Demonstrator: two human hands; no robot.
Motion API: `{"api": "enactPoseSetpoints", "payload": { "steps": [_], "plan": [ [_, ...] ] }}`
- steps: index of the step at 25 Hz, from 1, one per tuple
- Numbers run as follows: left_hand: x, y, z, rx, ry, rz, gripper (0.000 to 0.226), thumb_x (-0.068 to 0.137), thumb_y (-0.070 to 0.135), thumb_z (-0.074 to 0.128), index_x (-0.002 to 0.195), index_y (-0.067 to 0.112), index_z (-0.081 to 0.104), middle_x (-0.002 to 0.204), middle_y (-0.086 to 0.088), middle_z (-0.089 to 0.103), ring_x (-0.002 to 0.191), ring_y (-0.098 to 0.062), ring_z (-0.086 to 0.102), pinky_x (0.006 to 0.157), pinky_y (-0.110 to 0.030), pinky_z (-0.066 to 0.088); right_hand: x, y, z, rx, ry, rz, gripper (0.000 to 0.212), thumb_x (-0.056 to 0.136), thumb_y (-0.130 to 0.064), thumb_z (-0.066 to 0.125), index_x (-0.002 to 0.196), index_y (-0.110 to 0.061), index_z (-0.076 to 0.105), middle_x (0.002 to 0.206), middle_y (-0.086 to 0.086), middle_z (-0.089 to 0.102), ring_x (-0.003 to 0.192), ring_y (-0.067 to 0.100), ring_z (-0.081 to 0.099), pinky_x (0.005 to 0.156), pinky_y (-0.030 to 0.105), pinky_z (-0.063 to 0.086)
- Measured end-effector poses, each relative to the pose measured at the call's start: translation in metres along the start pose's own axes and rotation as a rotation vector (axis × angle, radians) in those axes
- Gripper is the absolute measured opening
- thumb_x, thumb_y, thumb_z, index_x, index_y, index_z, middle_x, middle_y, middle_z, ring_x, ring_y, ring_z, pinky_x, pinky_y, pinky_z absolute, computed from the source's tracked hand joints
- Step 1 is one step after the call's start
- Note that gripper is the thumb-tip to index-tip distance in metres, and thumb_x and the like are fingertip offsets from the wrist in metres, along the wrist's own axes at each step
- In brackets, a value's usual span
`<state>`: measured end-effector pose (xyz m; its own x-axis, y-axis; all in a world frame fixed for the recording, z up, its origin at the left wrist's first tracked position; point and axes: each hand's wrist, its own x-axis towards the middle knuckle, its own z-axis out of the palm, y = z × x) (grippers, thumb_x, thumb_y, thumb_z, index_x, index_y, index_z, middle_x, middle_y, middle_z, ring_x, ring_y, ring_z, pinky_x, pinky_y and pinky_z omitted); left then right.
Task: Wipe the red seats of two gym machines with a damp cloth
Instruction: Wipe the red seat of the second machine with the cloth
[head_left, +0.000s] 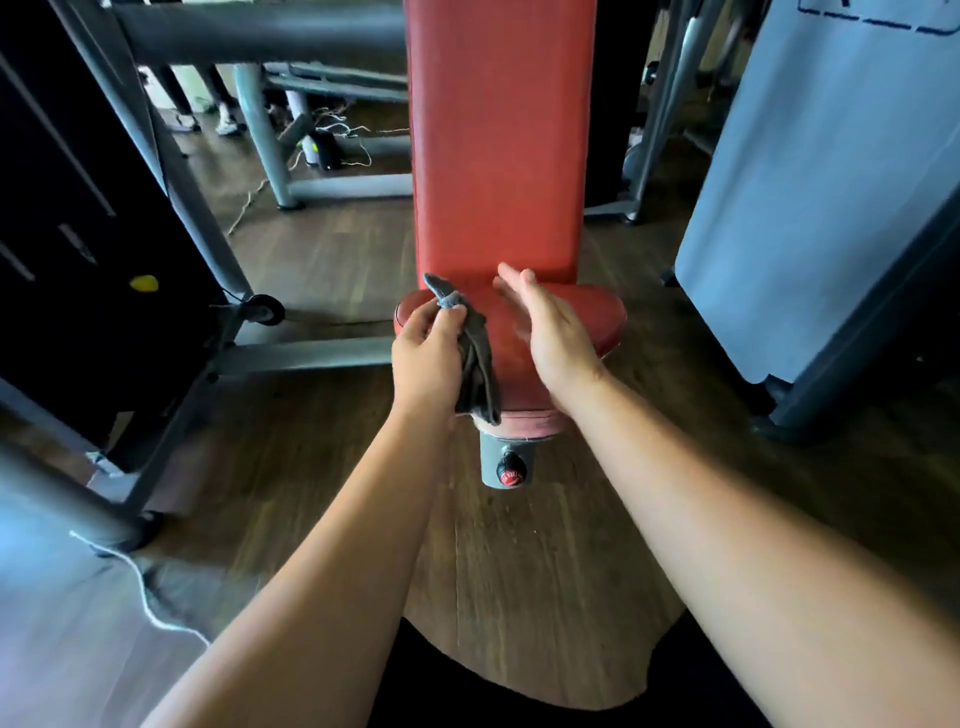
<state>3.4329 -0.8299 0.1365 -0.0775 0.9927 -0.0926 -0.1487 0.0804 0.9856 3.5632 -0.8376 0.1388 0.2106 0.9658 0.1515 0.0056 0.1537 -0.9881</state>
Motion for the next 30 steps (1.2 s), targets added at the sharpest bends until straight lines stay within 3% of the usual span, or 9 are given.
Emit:
{"api": "enactPoseSetpoints", "payload": {
  "steps": [4, 8, 10, 15, 18, 22, 25, 27, 30],
  "plan": [
    [0.016, -0.021, -0.047, -0.104, 0.137, -0.095, 0.031, 0.081, 0.033, 0.064, 0.105, 0.019, 0.077, 0.102, -0.013, 0.078, 0.1, -0.028, 0.075, 0.095, -0.049, 0.059, 0.011, 0.016, -0.014, -0.641, -0.242, -0.096, 0.037, 0.102, -0.036, 0.053, 0.135, -0.023, 0.065, 0.14, -0.009, 0.063, 0.133, 0.003, 0.054, 0.116, 0.021, 0.034],
    [0.021, -0.055, -0.066, -0.179, 0.173, -0.169, 0.022, 0.094, 0.02, 0.062, 0.111, 0.012, 0.074, 0.09, -0.003, 0.076, 0.081, -0.015, 0.073, 0.069, -0.028, 0.058, 0.021, 0.036, -0.018, -0.978, -0.488, -0.112, 0.038, 0.101, -0.029, 0.056, 0.139, -0.024, 0.062, 0.151, -0.008, 0.053, 0.144, 0.004, 0.04, 0.118, 0.017, 0.02],
    [0.021, -0.074, -0.062, -0.219, 0.168, -0.201, 0.02, 0.094, 0.02, 0.062, 0.109, 0.015, 0.075, 0.094, -0.004, 0.078, 0.084, -0.015, 0.076, 0.072, -0.029, 0.059, 0.02, 0.047, -0.024, -1.024, -0.481, -0.172, 0.039, 0.101, -0.024, 0.056, 0.139, -0.024, 0.062, 0.152, -0.008, 0.052, 0.145, 0.002, 0.038, 0.123, 0.023, 0.02],
    [0.022, -0.103, -0.034, -0.327, 0.099, -0.235, 0.028, 0.092, 0.033, 0.056, 0.106, 0.026, 0.079, 0.109, -0.002, 0.079, 0.11, -0.024, 0.073, 0.105, -0.051, 0.053, 0.021, 0.061, -0.029, -0.963, -0.397, -0.311, 0.036, 0.097, -0.02, 0.055, 0.131, -0.018, 0.068, 0.144, -0.003, 0.061, 0.138, 0.004, 0.049, 0.121, 0.029, 0.032],
    [-0.001, -0.104, -0.009, -0.258, 0.063, -0.203, 0.043, 0.094, 0.054, 0.044, 0.124, 0.038, 0.071, 0.125, 0.01, 0.073, 0.124, -0.015, 0.065, 0.112, -0.047, 0.047, 0.022, 0.063, -0.03, -0.937, -0.384, -0.358, 0.038, 0.095, -0.022, 0.053, 0.129, -0.016, 0.07, 0.141, -0.002, 0.063, 0.136, 0.006, 0.052, 0.12, 0.035, 0.037],
    [-0.05, -0.104, -0.002, -0.124, -0.041, -0.025, 0.046, 0.11, 0.04, 0.036, 0.155, 0.035, 0.043, 0.157, 0.013, 0.048, 0.149, -0.006, 0.038, 0.125, -0.037, 0.031, 0.022, 0.065, -0.031, -0.931, -0.375, -0.369, 0.038, 0.096, -0.02, 0.051, 0.128, -0.016, 0.07, 0.14, -0.004, 0.063, 0.137, 0.007, 0.052, 0.119, 0.039, 0.039],
    [0.0, -0.098, -0.007, 0.067, 0.006, -0.005, 0.049, 0.111, 0.036, 0.035, 0.16, 0.035, 0.033, 0.167, 0.007, 0.035, 0.154, -0.012, 0.03, 0.126, -0.031, 0.022, 0.022, 0.065, -0.029, -0.938, -0.362, -0.389, 0.037, 0.096, -0.02, 0.051, 0.127, -0.014, 0.071, 0.139, -0.002, 0.064, 0.135, 0.01, 0.054, 0.117, 0.039, 0.04],
    [0.014, -0.087, -0.006, 0.098, 0.037, -0.071, 0.051, 0.111, 0.032, 0.035, 0.162, 0.029, 0.029, 0.17, 0.004, 0.028, 0.154, -0.017, 0.029, 0.118, -0.02, 0.022, 0.022, 0.066, -0.029, -0.936, -0.349, -0.402, 0.036, 0.096, -0.018, 0.052, 0.126, -0.012, 0.071, 0.137, 0.0, 0.065, 0.134, 0.011, 0.055, 0.117, 0.039, 0.04],
    [-0.042, -0.087, 0.0, 0.003, -0.029, 0.048, 0.051, 0.111, 0.024, 0.04, 0.161, 0.021, 0.031, 0.164, 0.018, 0.021, 0.155, 0.001, 0.017, 0.123, -0.015, 0.015, 0.023, 0.069, -0.03, -0.926, -0.329, -0.424, 0.036, 0.095, -0.016, 0.051, 0.124, -0.012, 0.072, 0.136, 0.001, 0.066, 0.133, 0.012, 0.057, 0.116, 0.039, 0.042]
  ]
}}
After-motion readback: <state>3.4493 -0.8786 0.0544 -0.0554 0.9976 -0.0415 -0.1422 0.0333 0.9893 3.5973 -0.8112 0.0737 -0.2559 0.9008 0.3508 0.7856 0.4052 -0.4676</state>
